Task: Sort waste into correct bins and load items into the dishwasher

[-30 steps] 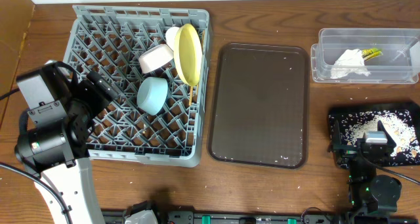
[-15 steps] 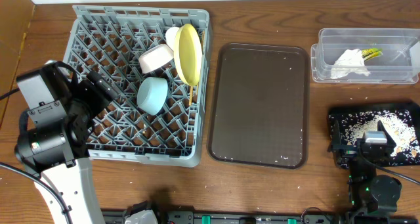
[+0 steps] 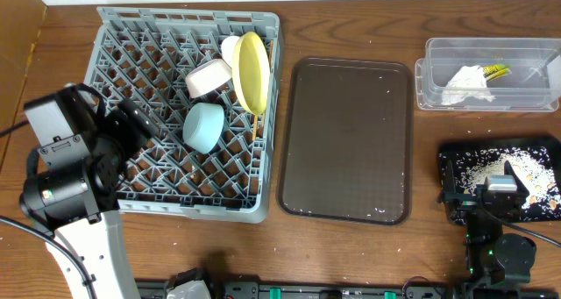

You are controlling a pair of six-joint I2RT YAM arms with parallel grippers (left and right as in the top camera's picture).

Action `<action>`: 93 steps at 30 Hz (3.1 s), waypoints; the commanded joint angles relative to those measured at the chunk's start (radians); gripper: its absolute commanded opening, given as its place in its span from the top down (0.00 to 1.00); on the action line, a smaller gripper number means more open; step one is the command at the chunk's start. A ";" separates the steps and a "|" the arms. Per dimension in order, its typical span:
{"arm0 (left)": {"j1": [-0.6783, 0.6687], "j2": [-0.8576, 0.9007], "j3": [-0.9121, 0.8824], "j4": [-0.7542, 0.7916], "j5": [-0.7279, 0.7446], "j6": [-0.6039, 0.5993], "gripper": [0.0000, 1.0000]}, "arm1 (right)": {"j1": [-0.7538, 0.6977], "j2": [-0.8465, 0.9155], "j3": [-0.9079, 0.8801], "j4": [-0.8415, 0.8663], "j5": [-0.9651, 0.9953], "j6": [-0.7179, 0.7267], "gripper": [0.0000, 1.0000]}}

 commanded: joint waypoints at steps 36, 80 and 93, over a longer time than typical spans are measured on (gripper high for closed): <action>-0.297 -1.099 -1.287 0.969 0.030 0.150 0.05 | -0.018 -0.006 -0.002 -0.003 0.013 -0.013 0.01; -0.307 -1.114 -1.381 0.999 0.014 0.184 0.05 | -0.018 -0.006 -0.002 -0.003 0.013 -0.013 0.01; -0.307 -1.114 -1.381 0.999 0.014 0.184 0.05 | -0.018 -0.006 -0.002 -0.003 0.013 -0.013 0.01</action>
